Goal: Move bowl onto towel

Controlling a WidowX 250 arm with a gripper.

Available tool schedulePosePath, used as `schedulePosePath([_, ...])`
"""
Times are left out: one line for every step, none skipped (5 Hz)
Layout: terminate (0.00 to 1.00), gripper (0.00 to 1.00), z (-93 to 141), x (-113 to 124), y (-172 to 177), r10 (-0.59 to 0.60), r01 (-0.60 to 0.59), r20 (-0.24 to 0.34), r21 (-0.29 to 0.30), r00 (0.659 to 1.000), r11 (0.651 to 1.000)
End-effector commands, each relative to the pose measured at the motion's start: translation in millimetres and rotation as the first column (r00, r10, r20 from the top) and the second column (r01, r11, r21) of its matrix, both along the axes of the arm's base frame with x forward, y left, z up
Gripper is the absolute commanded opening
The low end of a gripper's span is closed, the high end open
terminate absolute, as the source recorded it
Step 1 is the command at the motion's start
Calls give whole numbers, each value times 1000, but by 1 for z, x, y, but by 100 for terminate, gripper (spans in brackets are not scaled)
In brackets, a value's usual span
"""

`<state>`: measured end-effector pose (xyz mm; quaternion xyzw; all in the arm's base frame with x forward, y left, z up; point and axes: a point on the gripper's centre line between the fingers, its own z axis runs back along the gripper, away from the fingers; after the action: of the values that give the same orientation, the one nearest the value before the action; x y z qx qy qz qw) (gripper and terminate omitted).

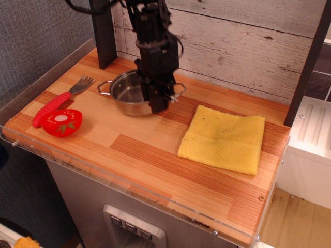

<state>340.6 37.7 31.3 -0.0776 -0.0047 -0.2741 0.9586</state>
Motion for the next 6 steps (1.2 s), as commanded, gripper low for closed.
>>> schedulePosePath([0,0,65,0,29,-115,132,163,-93,980,987])
schedulePosePath([0,0,84,-3,34,-105,125,198,-93,975,988])
schedulePosePath([0,0,100,-16,22,-41,62,203,-101,978,993])
schedulePosePath([0,0,105,-30,0,183,-186,155,7,971,982])
schedulePosePath([0,0,103,-36,-33,285,-304,164,101,944,947])
schedulePosePath([0,0,92,-38,-71,303,-341,207,184,930,922])
